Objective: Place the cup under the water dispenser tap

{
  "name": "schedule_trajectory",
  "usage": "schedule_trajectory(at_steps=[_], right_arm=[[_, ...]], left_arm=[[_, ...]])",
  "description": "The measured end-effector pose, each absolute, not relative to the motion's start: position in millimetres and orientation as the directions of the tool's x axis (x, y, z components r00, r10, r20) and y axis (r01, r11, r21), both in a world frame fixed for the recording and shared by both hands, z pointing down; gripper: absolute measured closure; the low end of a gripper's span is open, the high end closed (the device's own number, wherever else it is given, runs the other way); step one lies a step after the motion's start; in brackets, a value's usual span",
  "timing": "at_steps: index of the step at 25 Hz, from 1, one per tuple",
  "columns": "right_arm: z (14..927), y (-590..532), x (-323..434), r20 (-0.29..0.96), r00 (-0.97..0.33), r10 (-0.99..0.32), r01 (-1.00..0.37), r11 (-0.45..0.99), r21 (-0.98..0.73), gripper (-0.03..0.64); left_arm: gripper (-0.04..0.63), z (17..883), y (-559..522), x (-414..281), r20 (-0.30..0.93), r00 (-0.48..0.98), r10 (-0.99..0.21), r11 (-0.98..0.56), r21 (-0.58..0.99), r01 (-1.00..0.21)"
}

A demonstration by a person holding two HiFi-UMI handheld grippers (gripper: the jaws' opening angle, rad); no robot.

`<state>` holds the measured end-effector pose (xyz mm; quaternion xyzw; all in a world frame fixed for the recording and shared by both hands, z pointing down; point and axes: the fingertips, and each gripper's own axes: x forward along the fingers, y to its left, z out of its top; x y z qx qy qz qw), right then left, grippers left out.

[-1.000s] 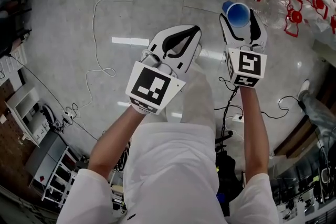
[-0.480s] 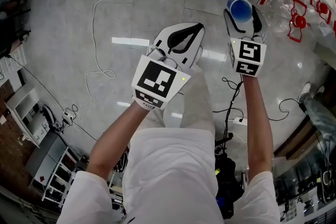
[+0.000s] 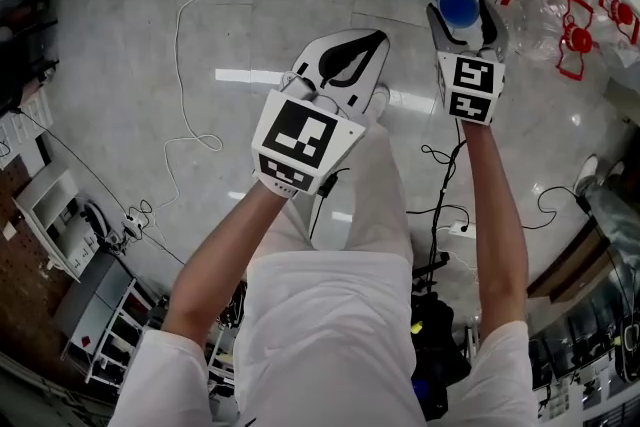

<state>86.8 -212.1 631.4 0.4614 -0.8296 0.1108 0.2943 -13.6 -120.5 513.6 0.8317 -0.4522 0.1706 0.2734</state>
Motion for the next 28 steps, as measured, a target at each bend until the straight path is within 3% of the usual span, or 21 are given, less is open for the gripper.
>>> schedule_trajectory(at_steps=[28], right_arm=[[717, -263, 92, 0.637, -0.343, -0.690, -0.847, 0.521, 0.108, 0.247]], left_arm=[[0.595, 564, -142, -14, 0.548, 0.521, -0.654, -0.411, 0.321, -0.853]])
